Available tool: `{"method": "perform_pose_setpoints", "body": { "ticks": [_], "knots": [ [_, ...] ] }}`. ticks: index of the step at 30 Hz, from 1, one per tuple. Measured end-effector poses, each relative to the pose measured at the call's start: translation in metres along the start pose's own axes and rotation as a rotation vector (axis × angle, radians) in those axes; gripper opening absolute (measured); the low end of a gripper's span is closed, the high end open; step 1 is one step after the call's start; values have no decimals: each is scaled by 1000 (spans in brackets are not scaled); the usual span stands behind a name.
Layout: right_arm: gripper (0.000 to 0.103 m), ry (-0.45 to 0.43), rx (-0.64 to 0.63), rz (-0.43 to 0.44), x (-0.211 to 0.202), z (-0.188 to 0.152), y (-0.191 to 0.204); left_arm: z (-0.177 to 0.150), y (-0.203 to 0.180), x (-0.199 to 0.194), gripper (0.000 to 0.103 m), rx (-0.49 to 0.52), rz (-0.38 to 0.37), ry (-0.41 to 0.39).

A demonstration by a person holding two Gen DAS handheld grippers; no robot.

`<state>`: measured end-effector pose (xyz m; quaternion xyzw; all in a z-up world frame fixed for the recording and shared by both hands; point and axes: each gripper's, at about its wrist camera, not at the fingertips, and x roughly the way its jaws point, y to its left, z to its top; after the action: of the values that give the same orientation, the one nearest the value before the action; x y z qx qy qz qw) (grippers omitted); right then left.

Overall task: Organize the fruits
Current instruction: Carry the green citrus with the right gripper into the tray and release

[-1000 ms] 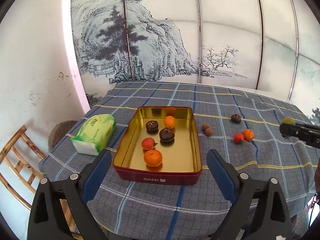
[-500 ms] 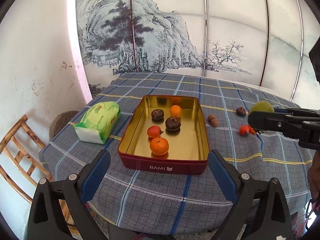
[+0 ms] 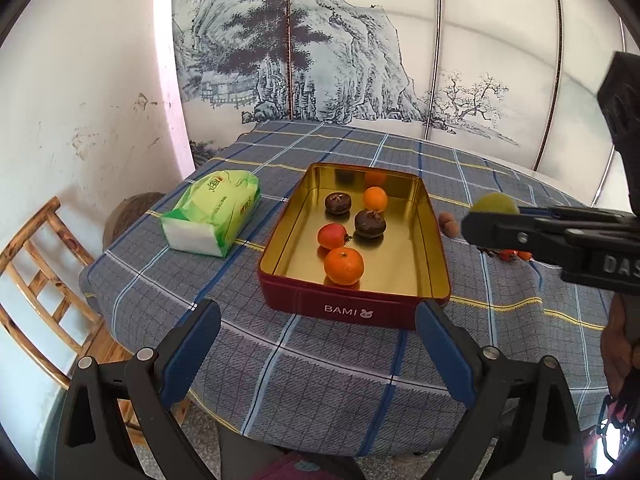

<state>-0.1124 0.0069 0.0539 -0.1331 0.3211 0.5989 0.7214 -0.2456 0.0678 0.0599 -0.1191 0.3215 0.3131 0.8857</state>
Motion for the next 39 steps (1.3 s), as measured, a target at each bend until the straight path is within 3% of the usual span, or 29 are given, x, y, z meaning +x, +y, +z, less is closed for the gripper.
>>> {"method": "perform_pose_setpoints", "body": {
  "ticks": [20, 39],
  "knots": [
    [38, 112, -23, -56, 68, 16, -13, -4, 0, 3, 97, 5, 3, 7],
    [39, 174, -7, -91, 105, 16, -25, -8, 6, 5, 99, 2, 2, 21]
  ]
}}
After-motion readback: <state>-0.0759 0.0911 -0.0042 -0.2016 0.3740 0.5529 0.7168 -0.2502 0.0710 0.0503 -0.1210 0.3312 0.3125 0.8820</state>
